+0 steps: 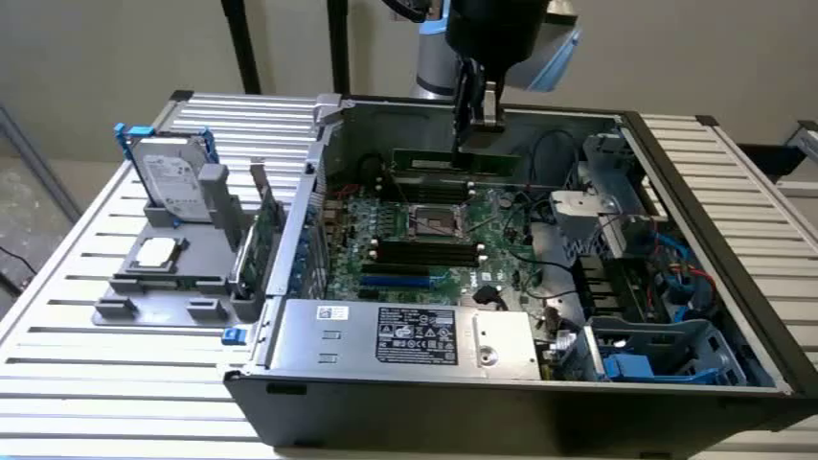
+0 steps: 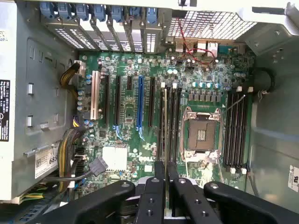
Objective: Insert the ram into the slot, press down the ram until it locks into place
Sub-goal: 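Insert the ram into the slot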
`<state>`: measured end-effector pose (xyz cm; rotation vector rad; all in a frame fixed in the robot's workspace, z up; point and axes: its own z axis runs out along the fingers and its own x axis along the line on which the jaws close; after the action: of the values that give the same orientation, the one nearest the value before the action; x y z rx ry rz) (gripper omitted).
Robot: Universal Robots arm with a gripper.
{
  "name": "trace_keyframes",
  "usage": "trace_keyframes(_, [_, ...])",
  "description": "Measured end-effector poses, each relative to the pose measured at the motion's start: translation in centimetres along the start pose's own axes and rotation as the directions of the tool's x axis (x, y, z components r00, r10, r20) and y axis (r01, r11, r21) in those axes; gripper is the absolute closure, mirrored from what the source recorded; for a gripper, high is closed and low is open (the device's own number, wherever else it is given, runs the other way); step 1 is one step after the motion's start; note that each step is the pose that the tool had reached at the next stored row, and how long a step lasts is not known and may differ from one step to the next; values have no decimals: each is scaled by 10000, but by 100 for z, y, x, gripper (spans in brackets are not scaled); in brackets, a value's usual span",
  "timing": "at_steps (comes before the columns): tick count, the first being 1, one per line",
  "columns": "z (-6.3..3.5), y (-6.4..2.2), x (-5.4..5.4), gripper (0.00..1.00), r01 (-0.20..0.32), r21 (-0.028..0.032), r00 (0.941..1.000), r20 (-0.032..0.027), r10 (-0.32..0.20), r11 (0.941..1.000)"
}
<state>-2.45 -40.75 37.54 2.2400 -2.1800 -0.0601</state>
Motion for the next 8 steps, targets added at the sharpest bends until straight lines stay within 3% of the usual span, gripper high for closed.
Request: trace_keyframes(8, [0, 0, 0, 87, 0, 0, 10000, 0, 0, 10000])
